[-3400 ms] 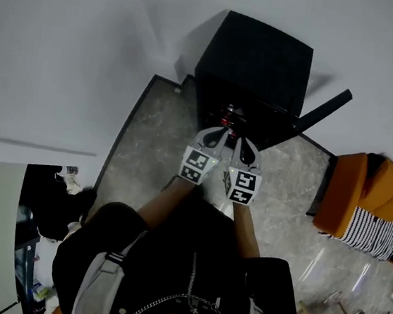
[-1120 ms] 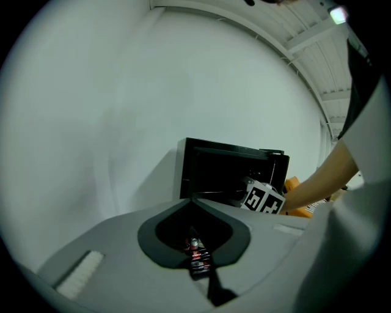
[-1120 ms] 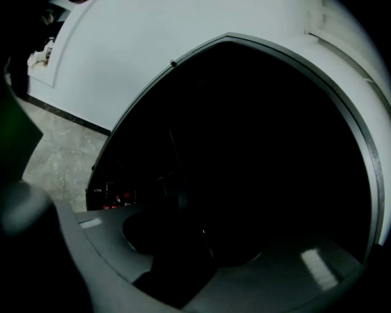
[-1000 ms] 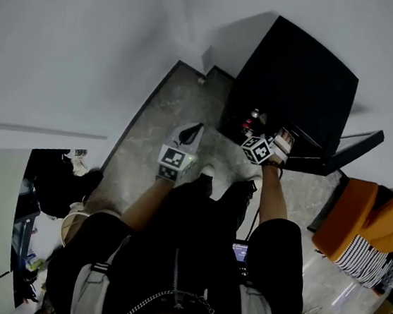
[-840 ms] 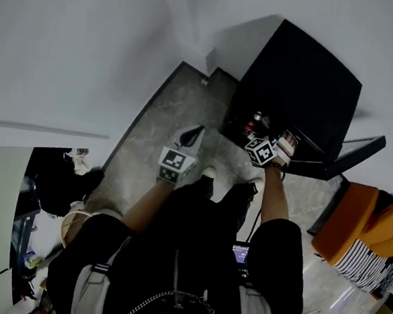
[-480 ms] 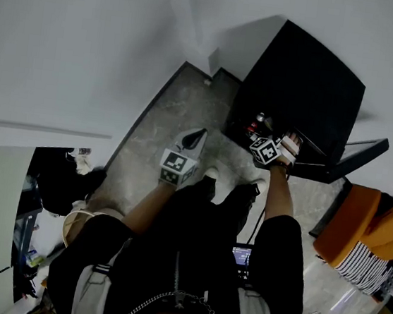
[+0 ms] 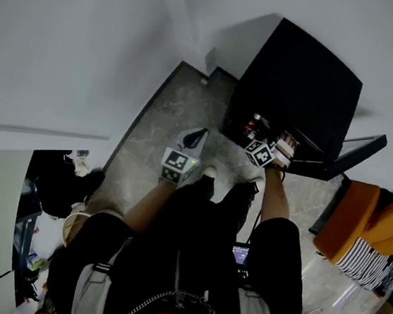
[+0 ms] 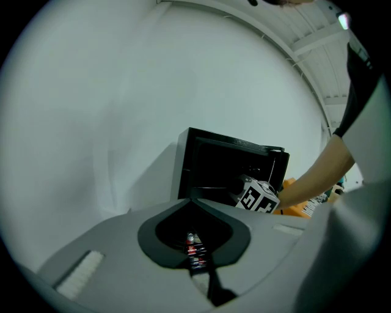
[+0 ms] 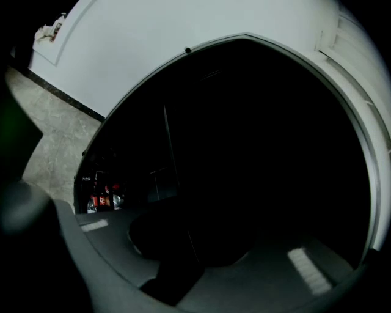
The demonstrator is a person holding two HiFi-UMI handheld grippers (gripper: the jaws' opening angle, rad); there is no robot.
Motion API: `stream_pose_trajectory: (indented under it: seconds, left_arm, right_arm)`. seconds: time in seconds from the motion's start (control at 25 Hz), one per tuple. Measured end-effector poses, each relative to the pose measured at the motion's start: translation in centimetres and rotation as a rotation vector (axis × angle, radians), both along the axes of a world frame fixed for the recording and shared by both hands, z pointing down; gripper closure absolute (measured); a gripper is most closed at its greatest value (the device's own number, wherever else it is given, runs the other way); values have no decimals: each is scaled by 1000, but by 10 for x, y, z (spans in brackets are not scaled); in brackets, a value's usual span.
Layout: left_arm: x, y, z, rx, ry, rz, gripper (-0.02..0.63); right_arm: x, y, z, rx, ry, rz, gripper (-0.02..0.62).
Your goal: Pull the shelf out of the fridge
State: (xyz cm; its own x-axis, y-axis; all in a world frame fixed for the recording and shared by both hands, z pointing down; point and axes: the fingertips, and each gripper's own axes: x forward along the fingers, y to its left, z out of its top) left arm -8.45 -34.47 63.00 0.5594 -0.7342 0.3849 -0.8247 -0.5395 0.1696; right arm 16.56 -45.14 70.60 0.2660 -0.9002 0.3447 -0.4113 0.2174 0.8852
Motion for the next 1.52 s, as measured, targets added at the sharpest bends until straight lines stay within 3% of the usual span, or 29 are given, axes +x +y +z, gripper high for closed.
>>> stream_pose_trajectory:
  seconds: [0.2,0.44,0.6,0.72,0.84,0.92,1.04,1.08,1.24,1.44,1.52]
  left_arm:
    - [8,-2,9,-45,60,-2,606]
    - [25,-4,8,-46,78,27,606]
    - [32,-8,11,-59,138,23,606]
    - [34,-15,20,-126,258,-23,606]
    - [34,-22,28,-194,431,-114,606]
    - [43,-26,36,-263,568,-123,606]
    - [63,-39,48,-380,795,-125,472]
    - [70,-44,51,-406,846,-131,463]
    - [101,-56,59,-478,959,-126,409]
    - [129,-71,65,-529,1029,-96,410]
    - [131,-77,68,-544,1053,-100,489]
  right_arm:
    - [-9,21,1,-1,-15,-7,519]
    - [-18,40,-2,4,-34,-17,518]
    - [-23,49,3,8,-60,-6,518]
    - [-27,55,3,-2,-68,-6,518]
    - [-27,62,3,-5,-66,-10,515]
    - [-27,66,0,-9,-63,-14,514]
    - [-28,67,1,-32,-61,-22,514]
    - [-29,66,1,-37,-59,-23,512]
    - [-29,67,-1,-47,-56,-25,509]
    - [-31,68,-3,-62,-68,-22,505]
    - [-28,68,5,-62,-62,-21,503]
